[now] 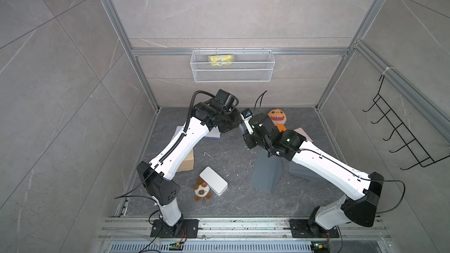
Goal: Take the letter paper out of the envelope
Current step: Take out the letter paper from the envelope.
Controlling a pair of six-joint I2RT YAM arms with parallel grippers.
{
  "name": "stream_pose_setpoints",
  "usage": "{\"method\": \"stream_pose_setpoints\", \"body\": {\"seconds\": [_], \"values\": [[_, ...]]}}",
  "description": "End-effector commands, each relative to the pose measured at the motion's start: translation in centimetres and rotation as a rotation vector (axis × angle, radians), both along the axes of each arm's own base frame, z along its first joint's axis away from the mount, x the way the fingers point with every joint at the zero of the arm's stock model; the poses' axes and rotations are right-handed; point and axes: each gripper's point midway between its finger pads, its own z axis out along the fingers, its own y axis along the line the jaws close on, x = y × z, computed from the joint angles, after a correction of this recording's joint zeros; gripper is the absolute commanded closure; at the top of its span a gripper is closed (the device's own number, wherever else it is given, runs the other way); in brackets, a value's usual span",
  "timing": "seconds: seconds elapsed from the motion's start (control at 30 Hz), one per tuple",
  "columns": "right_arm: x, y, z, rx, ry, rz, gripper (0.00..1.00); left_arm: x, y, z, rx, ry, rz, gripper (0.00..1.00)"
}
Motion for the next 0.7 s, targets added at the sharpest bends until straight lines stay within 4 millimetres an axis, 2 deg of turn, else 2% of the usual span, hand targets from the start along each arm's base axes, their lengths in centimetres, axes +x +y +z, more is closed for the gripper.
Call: {"method": "stream_pose_setpoints", "body": {"seconds": [0.0,0.47,0.67], "values": [[-1.0,0.3,-0.5,0.018,0.021,0.032,1.0,-0.5,-0.3,3.5,-0.114,-0.043,0.003,1.0],[-0.9,0.5,-2.0,0.038,0.078,0.068,1.0,-1.6,-1.3,3.6,-0.192,0.044,-0.008,1.0],[-0.9,0.0,-2.4,0.046,0.09,0.058,1.0,-1.9,-1.2,3.6,-0.196,0.053,-0.01,1.0]]}}
